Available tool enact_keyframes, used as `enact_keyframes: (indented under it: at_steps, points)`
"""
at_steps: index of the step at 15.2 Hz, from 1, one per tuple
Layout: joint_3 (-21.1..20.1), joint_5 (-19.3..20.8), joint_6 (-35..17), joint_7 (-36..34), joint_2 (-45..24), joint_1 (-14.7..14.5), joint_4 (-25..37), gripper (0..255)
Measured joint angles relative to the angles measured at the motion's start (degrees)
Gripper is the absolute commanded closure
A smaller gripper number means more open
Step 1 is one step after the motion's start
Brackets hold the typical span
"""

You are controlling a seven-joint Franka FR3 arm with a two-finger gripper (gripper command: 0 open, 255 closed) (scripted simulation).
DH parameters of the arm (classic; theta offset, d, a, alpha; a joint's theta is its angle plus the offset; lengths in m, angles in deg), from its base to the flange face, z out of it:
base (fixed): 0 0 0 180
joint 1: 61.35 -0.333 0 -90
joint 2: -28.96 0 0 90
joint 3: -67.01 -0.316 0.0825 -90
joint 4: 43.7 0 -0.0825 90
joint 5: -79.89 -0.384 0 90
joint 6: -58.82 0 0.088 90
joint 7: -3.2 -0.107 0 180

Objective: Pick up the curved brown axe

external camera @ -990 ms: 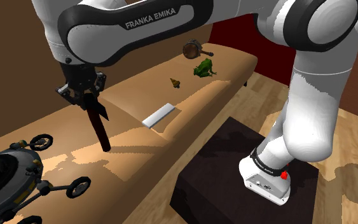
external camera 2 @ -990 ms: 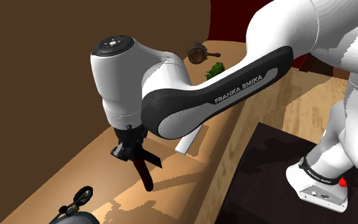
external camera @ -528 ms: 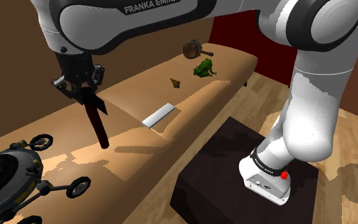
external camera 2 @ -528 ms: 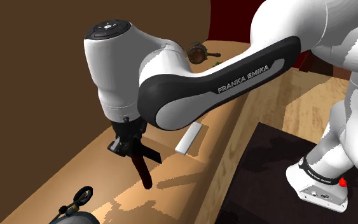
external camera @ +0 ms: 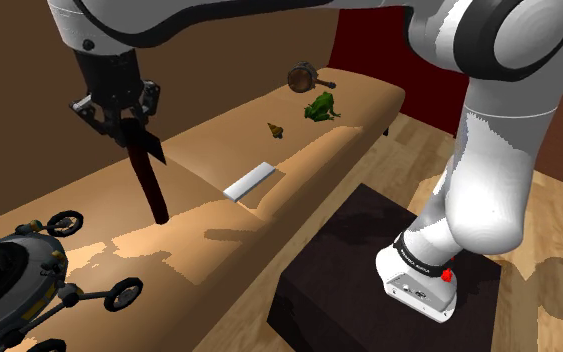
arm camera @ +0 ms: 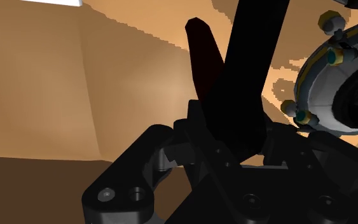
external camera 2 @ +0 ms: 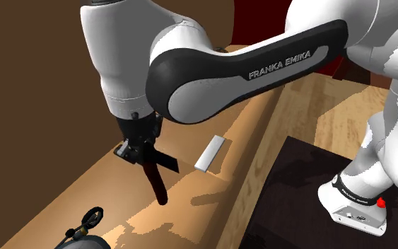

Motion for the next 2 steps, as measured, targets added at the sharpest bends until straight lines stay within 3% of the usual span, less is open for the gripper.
enact_keyframes:
  at_steps: [2]
  points:
    - [-0.1,0.0,1.3,0.1,-0.1,-0.2,1.4,255]
